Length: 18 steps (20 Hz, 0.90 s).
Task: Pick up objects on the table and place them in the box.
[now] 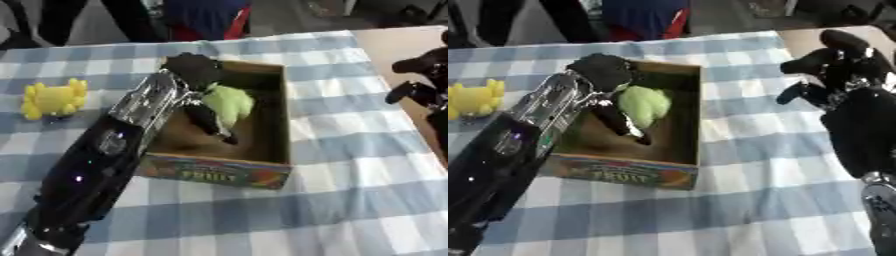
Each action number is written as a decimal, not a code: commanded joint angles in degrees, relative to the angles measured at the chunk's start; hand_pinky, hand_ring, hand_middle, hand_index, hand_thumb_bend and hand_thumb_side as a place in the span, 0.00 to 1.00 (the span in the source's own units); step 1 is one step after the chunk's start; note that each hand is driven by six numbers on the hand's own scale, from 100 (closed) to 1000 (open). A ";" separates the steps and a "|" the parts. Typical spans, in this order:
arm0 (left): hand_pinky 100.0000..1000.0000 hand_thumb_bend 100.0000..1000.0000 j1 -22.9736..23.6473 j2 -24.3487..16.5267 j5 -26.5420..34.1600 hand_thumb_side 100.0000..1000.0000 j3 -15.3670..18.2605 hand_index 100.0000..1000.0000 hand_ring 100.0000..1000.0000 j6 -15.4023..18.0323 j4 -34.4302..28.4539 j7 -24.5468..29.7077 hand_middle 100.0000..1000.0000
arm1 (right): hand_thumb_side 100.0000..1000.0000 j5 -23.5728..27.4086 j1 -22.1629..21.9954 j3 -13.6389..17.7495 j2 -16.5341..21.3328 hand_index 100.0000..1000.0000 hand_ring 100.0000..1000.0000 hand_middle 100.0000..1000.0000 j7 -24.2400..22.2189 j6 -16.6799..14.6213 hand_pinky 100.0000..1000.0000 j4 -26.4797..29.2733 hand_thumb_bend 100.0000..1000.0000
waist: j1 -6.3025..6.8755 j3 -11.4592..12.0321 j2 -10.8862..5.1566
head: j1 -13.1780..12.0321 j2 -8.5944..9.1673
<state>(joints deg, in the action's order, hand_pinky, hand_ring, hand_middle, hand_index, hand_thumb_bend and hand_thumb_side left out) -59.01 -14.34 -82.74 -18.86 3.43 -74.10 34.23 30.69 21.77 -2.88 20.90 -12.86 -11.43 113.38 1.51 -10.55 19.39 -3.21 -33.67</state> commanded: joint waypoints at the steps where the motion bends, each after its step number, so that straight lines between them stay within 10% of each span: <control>1: 0.49 0.91 -0.85 -1.37 -0.36 0.95 1.02 1.00 0.90 -1.84 -2.27 -2.36 0.87 | 1.00 0.06 0.25 0.60 0.83 0.83 0.72 0.60 0.25 -0.14 0.51 1.21 0.00 | -0.24 0.05 -1.40 | 0.04 0.19; 11: 0.38 0.78 0.80 -6.05 4.93 0.91 3.44 0.98 0.86 -8.60 -12.59 -14.48 0.83 | 1.00 -0.17 -0.84 1.34 1.61 0.83 0.72 0.60 0.94 -0.91 0.51 1.21 0.00 | 0.18 1.45 -1.87 | 2.04 -0.83; 13: 0.39 0.65 1.68 -8.60 6.85 0.82 4.47 0.99 0.87 -9.24 -15.49 -13.83 0.85 | 1.00 -0.25 -1.24 1.47 1.94 0.83 0.72 0.60 1.08 -1.08 0.51 1.21 0.00 | 0.32 2.13 -2.11 | 2.62 -1.09; 18: 0.41 0.69 4.18 -16.68 11.68 0.81 8.05 1.00 0.88 -9.43 -17.76 -6.92 0.86 | 1.00 -0.55 -2.20 1.77 2.67 0.83 0.72 0.60 1.42 -1.03 0.51 1.21 0.00 | 0.75 3.61 -2.85 | 3.85 -1.58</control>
<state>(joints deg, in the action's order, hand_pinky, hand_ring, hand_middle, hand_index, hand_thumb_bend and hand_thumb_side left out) -54.06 -27.85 -72.34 -12.35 -5.90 -90.53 25.80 30.43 19.22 -1.74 21.99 -11.71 -12.37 113.38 2.43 -6.86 17.80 0.24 -34.85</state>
